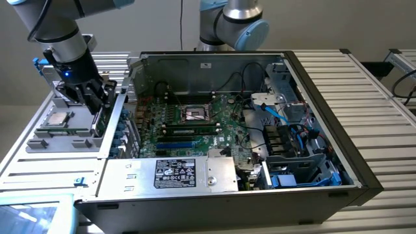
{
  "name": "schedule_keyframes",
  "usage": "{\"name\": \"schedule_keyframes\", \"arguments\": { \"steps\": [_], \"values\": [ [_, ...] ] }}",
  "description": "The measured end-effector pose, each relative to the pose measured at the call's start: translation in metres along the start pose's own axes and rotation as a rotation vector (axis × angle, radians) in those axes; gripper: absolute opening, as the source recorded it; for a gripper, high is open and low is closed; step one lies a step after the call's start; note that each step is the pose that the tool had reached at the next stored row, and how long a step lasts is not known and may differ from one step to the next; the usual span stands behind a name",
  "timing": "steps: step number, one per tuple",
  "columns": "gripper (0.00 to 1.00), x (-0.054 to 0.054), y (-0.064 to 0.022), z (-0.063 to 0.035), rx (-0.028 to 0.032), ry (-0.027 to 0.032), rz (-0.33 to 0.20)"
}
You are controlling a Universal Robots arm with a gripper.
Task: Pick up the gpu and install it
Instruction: 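Pick up the gpu and move the gpu toward the slot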
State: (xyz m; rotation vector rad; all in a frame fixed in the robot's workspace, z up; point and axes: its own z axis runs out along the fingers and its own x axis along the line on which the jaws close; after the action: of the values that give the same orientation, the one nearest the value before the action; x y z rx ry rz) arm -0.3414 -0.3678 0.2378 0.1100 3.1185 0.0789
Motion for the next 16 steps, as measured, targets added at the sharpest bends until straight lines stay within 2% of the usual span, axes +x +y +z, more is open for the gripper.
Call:
{"name": "schedule_keyframes", "arguments": {
  "steps": [2,8,13,16],
  "values": [
    [0.44,-0.0001,0.0002,-0.0009,0.0002,0.0017,0.000],
    [0.44,-0.0001,0.0003,-0.0025,0.0022,0.0022,0.000],
    [0.44,-0.0002,0.0004,-0.0050,0.0131,0.0004,0.000],
    [0.44,-0.0005,0.0007,-0.0050,0.0166,-0.0043,-0.001]
  ]
}}
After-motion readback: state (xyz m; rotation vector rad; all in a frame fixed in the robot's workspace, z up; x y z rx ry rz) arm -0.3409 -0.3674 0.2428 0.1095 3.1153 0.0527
